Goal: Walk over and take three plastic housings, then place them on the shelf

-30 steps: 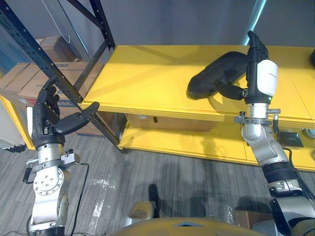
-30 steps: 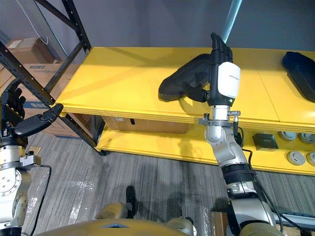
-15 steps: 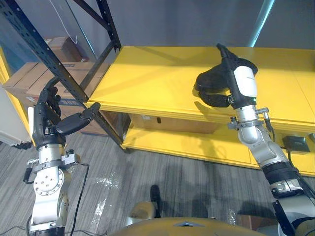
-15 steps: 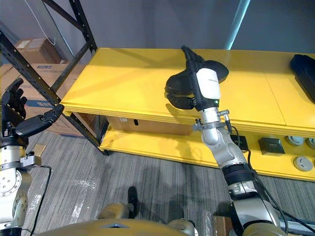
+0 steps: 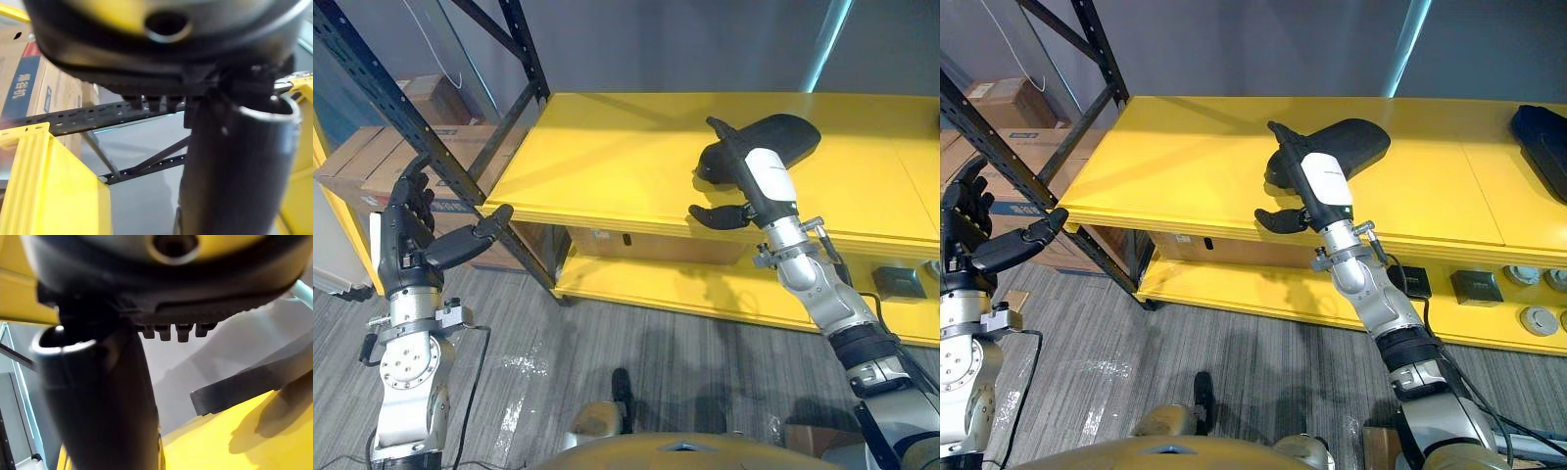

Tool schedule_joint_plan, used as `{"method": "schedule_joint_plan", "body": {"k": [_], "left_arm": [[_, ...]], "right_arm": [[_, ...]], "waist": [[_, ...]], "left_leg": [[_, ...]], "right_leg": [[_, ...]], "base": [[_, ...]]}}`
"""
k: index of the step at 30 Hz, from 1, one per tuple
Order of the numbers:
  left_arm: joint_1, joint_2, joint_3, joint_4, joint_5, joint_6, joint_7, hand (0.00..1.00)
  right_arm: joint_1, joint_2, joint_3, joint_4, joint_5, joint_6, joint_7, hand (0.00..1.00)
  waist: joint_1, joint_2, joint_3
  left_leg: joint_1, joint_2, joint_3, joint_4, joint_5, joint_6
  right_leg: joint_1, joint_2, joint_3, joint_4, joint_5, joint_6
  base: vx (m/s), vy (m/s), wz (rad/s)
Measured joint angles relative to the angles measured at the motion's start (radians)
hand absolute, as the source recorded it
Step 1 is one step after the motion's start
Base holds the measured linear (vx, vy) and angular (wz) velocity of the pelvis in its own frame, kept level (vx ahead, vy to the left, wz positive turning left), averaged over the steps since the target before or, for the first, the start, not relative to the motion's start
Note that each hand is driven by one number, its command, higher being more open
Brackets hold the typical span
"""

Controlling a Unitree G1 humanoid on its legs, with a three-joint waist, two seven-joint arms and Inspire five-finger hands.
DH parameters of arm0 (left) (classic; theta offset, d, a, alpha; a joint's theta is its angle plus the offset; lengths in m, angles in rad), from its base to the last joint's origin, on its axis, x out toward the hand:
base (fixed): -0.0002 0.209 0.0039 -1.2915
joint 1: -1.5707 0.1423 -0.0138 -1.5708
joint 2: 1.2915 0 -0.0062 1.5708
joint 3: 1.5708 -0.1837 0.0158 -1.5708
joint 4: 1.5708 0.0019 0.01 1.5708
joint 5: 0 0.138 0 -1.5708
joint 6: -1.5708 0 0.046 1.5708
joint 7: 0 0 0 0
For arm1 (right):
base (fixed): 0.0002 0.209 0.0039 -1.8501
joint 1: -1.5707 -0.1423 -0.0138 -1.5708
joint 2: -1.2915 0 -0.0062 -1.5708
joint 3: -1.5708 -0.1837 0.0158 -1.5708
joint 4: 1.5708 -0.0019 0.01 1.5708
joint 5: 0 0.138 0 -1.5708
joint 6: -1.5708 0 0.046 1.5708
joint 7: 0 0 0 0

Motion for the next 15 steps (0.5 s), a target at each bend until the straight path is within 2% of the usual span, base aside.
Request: {"method": "schedule_joint_plan", "body": {"k": [7,15], "left_arm": [[0.000,-0.004,-0.039,0.003,0.000,0.001,0.018,1.00],[0.000,-0.007,-0.039,0.009,0.000,0.002,0.020,1.00]], "right_arm": [[-0.058,0.002,0.001,0.106,0.001,0.107,-0.094,1.00],[-0.135,0.002,-0.012,0.193,0.003,0.145,-0.145,1.00]], "waist": [[0.017,0.003,0.004],[0.018,0.006,0.013]], "left_leg": [[-0.003,0.000,-0.002,0.000,0.001,-0.001],[-0.017,-0.005,-0.010,0.003,0.006,0.000]], "right_leg": [[-0.009,-0.002,0.003,0.007,-0.002,-0.001],[-0.035,-0.019,0.002,0.056,-0.025,0.002]], "base": [[0.00,-0.002,0.00],[0.00,-0.024,0.04]]}}
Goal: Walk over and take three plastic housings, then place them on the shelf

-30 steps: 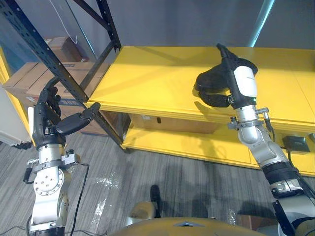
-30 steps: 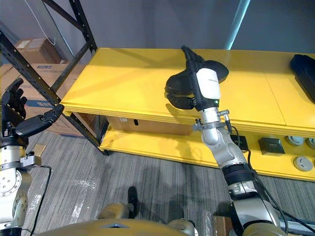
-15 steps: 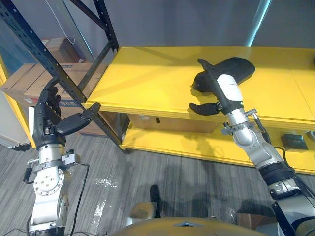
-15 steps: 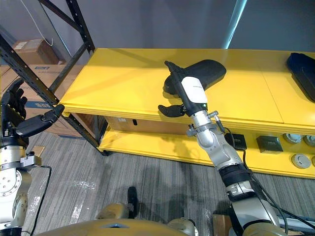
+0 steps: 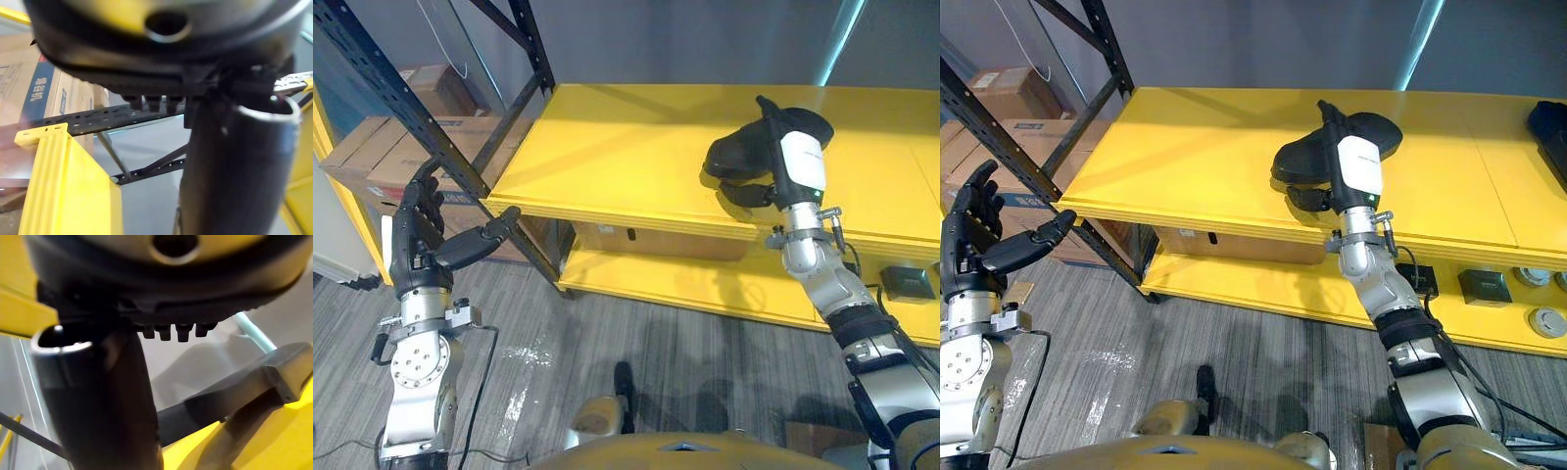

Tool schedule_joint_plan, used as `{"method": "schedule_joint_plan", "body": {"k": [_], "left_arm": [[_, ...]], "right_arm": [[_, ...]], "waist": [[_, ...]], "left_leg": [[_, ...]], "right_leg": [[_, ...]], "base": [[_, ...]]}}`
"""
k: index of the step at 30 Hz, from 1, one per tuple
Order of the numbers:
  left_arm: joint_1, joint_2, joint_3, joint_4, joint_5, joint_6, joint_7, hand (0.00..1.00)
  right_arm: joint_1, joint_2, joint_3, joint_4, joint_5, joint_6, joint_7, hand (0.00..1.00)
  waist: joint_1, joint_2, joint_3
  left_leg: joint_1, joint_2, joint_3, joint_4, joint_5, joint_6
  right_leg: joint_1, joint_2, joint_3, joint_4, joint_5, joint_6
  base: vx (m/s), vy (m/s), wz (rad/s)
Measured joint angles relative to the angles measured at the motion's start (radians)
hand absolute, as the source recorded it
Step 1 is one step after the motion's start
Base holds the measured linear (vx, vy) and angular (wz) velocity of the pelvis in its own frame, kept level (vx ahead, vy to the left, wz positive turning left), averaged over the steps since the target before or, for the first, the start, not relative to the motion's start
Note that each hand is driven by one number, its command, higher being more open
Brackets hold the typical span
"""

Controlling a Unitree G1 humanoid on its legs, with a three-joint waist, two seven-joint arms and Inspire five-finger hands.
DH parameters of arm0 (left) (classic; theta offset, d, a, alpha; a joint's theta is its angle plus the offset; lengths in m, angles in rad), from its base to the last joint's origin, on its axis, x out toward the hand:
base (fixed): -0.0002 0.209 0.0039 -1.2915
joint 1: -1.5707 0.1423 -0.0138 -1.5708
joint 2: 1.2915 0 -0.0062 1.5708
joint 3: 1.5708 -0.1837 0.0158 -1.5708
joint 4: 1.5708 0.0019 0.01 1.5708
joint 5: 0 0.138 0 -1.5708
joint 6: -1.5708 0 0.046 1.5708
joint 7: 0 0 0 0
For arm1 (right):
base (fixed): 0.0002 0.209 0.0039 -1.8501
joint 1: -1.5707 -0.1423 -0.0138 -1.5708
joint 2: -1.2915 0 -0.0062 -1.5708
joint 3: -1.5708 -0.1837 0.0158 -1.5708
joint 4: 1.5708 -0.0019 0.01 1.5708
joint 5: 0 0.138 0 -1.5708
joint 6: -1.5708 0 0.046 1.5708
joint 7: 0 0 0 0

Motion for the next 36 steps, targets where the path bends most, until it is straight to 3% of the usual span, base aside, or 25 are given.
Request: {"method": "schedule_joint_plan", "body": {"k": [4,5,13,20,27,32,36], "left_arm": [[0.000,-0.001,0.000,0.000,-0.001,0.000,-0.001,1.00],[0.000,-0.001,0.000,0.000,-0.001,0.000,0.000,1.00],[0.000,-0.001,0.000,0.000,-0.001,0.000,0.022,1.00],[-0.001,-0.001,0.001,0.001,-0.002,0.000,0.026,1.00],[-0.001,-0.002,0.001,0.001,-0.002,0.000,0.029,1.00],[0.000,-0.021,0.001,0.001,-0.002,0.000,0.029,1.00],[0.000,-0.037,0.001,0.001,-0.002,0.002,0.028,1.00]], "right_arm": [[-0.028,0.000,-0.004,0.016,0.000,0.007,-0.006,1.00],[-0.037,0.000,-0.002,0.024,-0.001,0.013,-0.006,0.00],[-0.116,-0.009,0.055,0.113,-0.064,0.059,-0.031,0.00],[-0.236,-0.068,0.093,0.099,-0.117,0.042,-0.116,0.00],[-0.202,-0.066,0.117,0.130,-0.138,0.036,-0.173,0.00],[-0.196,-0.066,0.105,0.122,-0.135,0.022,-0.196,0.00],[-0.179,-0.065,0.035,0.042,-0.004,0.021,-0.181,0.00]], "waist": [[0.000,0.009,0.028],[0.001,0.012,0.033],[0.004,0.012,0.044],[0.007,0.015,0.057],[0.019,0.016,0.060],[0.018,0.016,0.060],[0.017,0.016,0.060]], "left_leg": [[0.001,0.000,-0.003,0.000,0.001,-0.002],[0.000,0.001,-0.003,0.000,0.002,-0.002],[-0.002,-0.004,-0.005,0.000,0.002,-0.002],[0.000,-0.003,-0.003,0.000,0.002,-0.002],[0.000,-0.003,0.002,-0.001,0.002,-0.002],[0.010,-0.003,0.005,0.000,0.010,0.005],[0.019,-0.004,0.005,0.000,0.009,0.004]], "right_leg": [[-0.004,-0.004,-0.001,0.017,-0.010,-0.002],[-0.009,-0.006,0.000,0.023,-0.014,-0.001],[-0.019,-0.018,0.000,0.049,-0.031,-0.001],[-0.020,-0.018,-0.004,0.049,-0.033,-0.003],[-0.023,-0.018,-0.005,0.047,-0.035,-0.004],[-0.006,-0.016,-0.006,0.036,-0.030,0.003],[0.009,-0.013,-0.007,0.023,-0.022,0.015]], "base": [[-0.02,-0.022,0.02],[-0.04,-0.035,0.00],[0.00,-0.033,0.01],[-0.02,-0.030,0.01],[-0.01,-0.022,-0.01],[0.02,-0.042,-0.02],[0.01,-0.030,0.00]]}}
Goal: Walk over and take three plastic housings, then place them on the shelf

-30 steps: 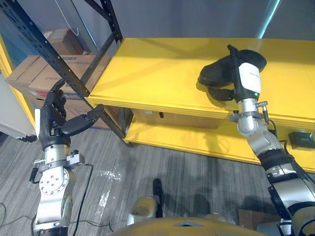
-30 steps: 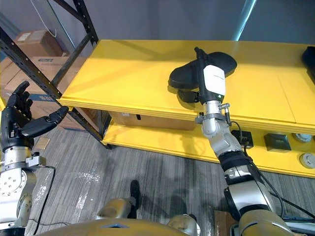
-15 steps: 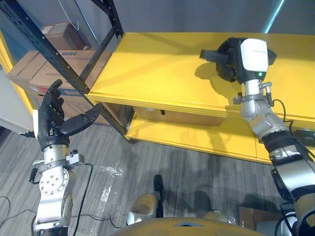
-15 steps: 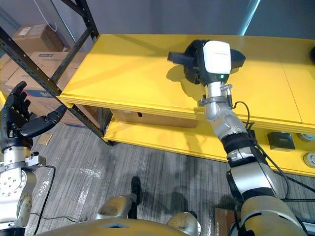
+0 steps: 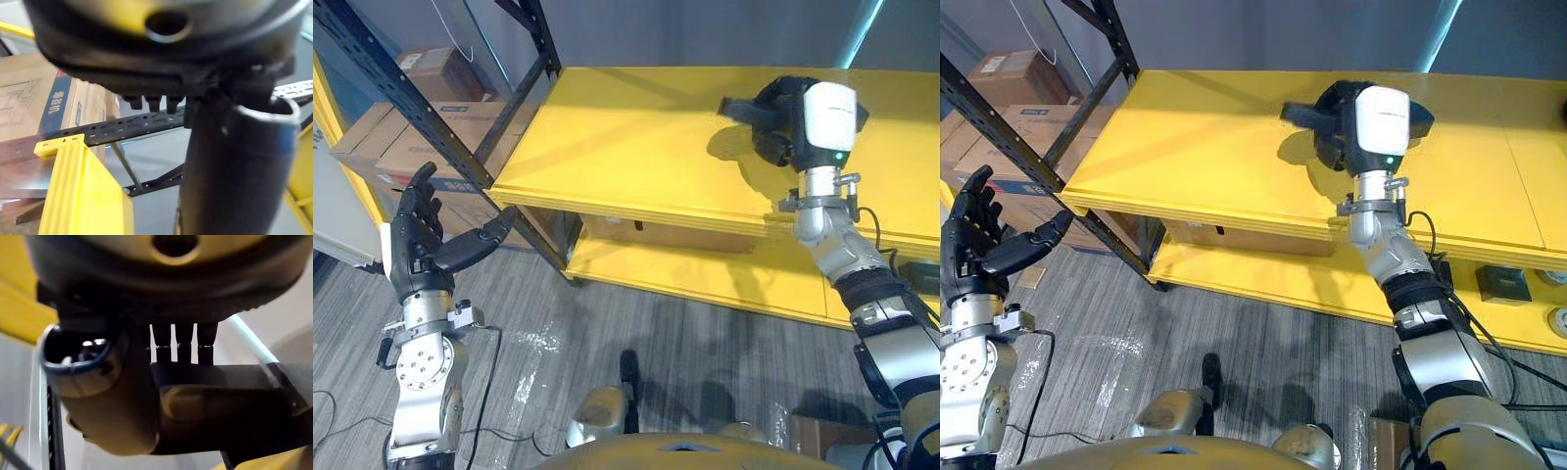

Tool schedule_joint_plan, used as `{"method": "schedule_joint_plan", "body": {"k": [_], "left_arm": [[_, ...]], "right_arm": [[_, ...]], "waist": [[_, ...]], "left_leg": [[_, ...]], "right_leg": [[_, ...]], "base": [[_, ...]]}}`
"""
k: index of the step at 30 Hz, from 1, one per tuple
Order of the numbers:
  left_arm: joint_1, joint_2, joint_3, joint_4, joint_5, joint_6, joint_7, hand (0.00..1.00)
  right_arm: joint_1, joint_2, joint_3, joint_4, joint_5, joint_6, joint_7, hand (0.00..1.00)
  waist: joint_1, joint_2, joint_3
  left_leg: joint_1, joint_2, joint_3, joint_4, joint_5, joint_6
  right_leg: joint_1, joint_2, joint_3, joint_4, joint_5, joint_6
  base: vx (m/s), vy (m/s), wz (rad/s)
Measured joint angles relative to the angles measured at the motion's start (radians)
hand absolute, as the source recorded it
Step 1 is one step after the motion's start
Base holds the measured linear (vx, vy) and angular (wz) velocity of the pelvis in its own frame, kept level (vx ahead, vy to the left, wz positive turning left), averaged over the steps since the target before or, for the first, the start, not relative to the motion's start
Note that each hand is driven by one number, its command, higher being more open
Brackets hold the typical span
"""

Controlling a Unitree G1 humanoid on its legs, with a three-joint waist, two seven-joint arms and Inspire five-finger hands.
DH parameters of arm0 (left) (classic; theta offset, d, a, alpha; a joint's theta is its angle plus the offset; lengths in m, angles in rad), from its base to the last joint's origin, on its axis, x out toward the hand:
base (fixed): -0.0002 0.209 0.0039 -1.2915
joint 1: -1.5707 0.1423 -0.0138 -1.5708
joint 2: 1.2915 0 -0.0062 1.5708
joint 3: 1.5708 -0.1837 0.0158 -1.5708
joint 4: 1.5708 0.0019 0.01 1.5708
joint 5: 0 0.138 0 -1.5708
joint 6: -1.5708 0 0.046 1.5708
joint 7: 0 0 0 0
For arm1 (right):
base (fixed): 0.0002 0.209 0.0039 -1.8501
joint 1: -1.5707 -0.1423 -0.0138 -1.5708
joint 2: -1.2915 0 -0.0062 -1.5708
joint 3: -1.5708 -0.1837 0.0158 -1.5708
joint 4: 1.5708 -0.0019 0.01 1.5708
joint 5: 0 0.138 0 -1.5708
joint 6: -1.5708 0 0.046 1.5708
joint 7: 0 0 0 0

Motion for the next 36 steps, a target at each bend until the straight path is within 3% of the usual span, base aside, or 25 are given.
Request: {"method": "schedule_joint_plan", "body": {"k": [8,18,23,28,32,36], "left_arm": [[0.008,-0.005,0.000,0.024,-0.001,0.028,-0.013,1.00],[0.006,-0.031,0.000,0.077,-0.030,0.041,-0.037,1.00],[0.007,-0.036,0.000,0.100,-0.032,0.042,-0.040,1.00],[0.007,-0.042,-0.001,0.100,-0.032,0.043,-0.039,1.00],[0.005,-0.042,-0.001,0.100,-0.038,0.046,-0.034,1.00],[-0.002,-0.042,-0.001,0.100,-0.071,0.065,-0.027,1.00]], "right_arm": [[-0.035,-0.001,-0.133,-0.097,0.290,-0.001,0.070,0.00],[-0.104,-0.001,-0.207,-0.222,0.489,-0.013,0.114,0.00],[-0.105,0.014,-0.239,-0.240,0.613,-0.024,0.129,0.00],[-0.104,0.039,-0.308,-0.251,0.797,0.059,0.127,0.00],[-0.104,0.073,-0.380,-0.214,1.031,0.112,0.127,0.00],[-0.084,0.078,-0.455,-0.068,1.346,0.180,0.132,0.00]], "waist": [[-0.006,0.001,-0.004],[-0.007,0.000,-0.011],[0.002,-0.003,-0.053],[0.000,-0.004,-0.072],[-0.006,-0.006,-0.074],[-0.012,-0.006,-0.075]], "left_leg": [[0.019,0.013,0.002,-0.001,-0.004,-0.005],[0.033,0.019,0.002,-0.004,-0.006,-0.008],[0.032,0.027,0.005,-0.004,-0.007,-0.009],[0.034,0.028,0.009,-0.004,-0.007,-0.009],[0.036,0.029,0.017,-0.004,-0.007,-0.009],[0.040,0.028,0.019,-0.004,-0.009,-0.011]], "right_leg": [[0.049,0.034,-0.009,-0.076,0.039,0.000],[0.096,0.063,-0.018,-0.152,0.076,-0.001],[0.102,0.077,-0.018,-0.180,0.089,-0.005],[0.105,0.081,-0.015,-0.190,0.095,-0.007],[0.108,0.085,-0.011,-0.205,0.107,-0.010],[0.113,0.085,-0.007,-0.209,0.111,-0.016]], "base": [[-0.01,-0.028,-0.03],[0.00,-0.003,0.00],[-0.01,-0.011,-0.01],[-0.01,0.002,-0.01],[-0.03,0.010,-0.06],[-0.03,0.012,-0.01]]}}
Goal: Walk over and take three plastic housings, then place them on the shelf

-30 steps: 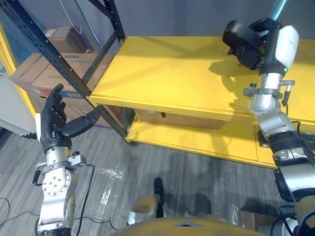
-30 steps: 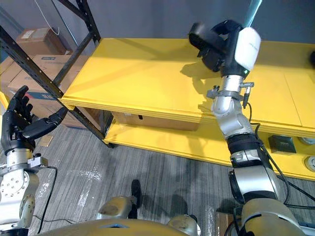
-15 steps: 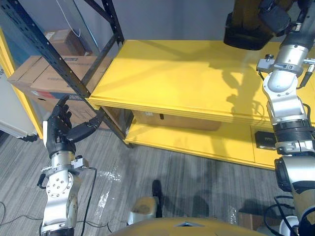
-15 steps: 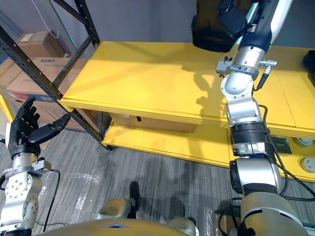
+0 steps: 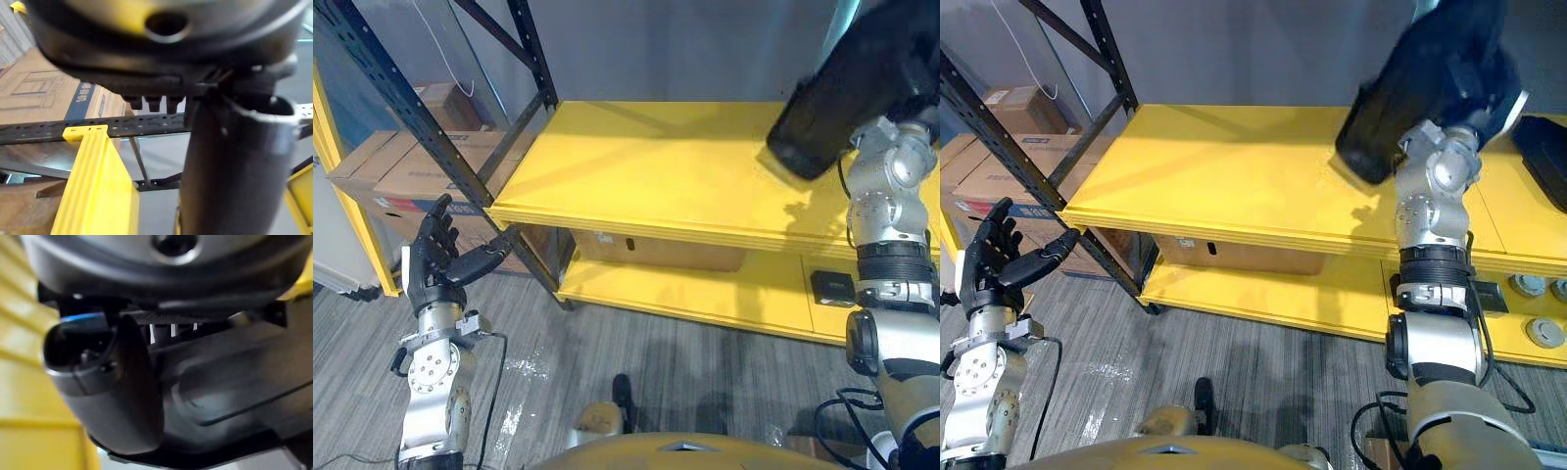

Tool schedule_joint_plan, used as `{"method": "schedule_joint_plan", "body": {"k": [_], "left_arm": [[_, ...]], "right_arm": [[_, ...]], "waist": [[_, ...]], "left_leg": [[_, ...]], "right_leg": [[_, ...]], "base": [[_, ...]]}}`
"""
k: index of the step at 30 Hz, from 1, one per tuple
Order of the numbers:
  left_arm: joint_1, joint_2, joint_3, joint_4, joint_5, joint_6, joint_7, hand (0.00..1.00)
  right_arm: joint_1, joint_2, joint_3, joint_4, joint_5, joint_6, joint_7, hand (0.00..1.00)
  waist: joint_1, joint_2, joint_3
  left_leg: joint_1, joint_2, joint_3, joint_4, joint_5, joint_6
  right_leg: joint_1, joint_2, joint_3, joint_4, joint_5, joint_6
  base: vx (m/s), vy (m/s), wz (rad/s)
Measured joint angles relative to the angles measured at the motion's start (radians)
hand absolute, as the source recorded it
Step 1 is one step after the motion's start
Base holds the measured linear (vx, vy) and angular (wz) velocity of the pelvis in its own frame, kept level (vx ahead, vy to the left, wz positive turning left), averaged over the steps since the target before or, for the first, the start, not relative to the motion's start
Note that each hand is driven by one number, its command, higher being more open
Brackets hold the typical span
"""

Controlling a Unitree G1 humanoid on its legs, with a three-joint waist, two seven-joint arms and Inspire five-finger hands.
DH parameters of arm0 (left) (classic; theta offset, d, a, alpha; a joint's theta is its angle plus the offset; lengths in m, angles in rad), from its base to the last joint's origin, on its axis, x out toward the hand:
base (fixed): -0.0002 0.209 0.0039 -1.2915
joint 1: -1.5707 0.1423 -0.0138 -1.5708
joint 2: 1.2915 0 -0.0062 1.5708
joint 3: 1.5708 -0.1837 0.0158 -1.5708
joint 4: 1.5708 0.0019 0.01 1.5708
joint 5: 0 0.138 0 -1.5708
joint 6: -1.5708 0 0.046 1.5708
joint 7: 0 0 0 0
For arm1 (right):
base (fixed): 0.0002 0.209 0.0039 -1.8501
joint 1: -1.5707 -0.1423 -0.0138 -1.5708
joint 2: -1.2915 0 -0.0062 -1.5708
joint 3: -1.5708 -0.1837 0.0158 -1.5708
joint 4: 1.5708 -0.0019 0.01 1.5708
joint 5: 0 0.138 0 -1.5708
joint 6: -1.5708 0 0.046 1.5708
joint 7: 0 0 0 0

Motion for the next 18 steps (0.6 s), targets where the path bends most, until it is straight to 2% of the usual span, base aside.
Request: {"method": "schedule_joint_plan", "body": {"k": [6,10,18], "left_arm": [[-0.002,0.000,0.000,0.000,-0.038,0.018,-0.002,1.00],[-0.003,0.000,0.000,0.000,-0.038,0.019,-0.003,1.00],[-0.003,0.000,-0.003,0.000,-0.038,0.034,0.001,1.00]], "right_arm": [[0.052,0.000,-0.028,0.016,0.362,0.039,0.070,0.00],[0.064,0.000,-0.028,0.021,0.511,0.061,0.090,0.00],[0.071,0.000,-0.030,0.093,0.545,0.098,0.092,0.00]], "waist": [[-0.009,0.005,-0.004],[-0.004,0.004,-0.004],[-0.001,0.000,-0.006]], "left_leg": [[0.001,0.000,0.008,0.000,-0.003,-0.001],[0.001,0.000,0.008,0.000,0.000,0.004],[0.001,0.000,0.008,0.000,0.001,0.005]], "right_leg": [[0.003,0.003,0.007,-0.015,0.009,-0.002],[0.003,0.004,0.009,-0.017,0.010,0.000],[0.003,0.003,0.015,-0.015,0.012,0.003]], "base": [[-0.02,0.007,-0.03],[0.00,0.000,0.00],[0.00,0.000,0.00]]}}
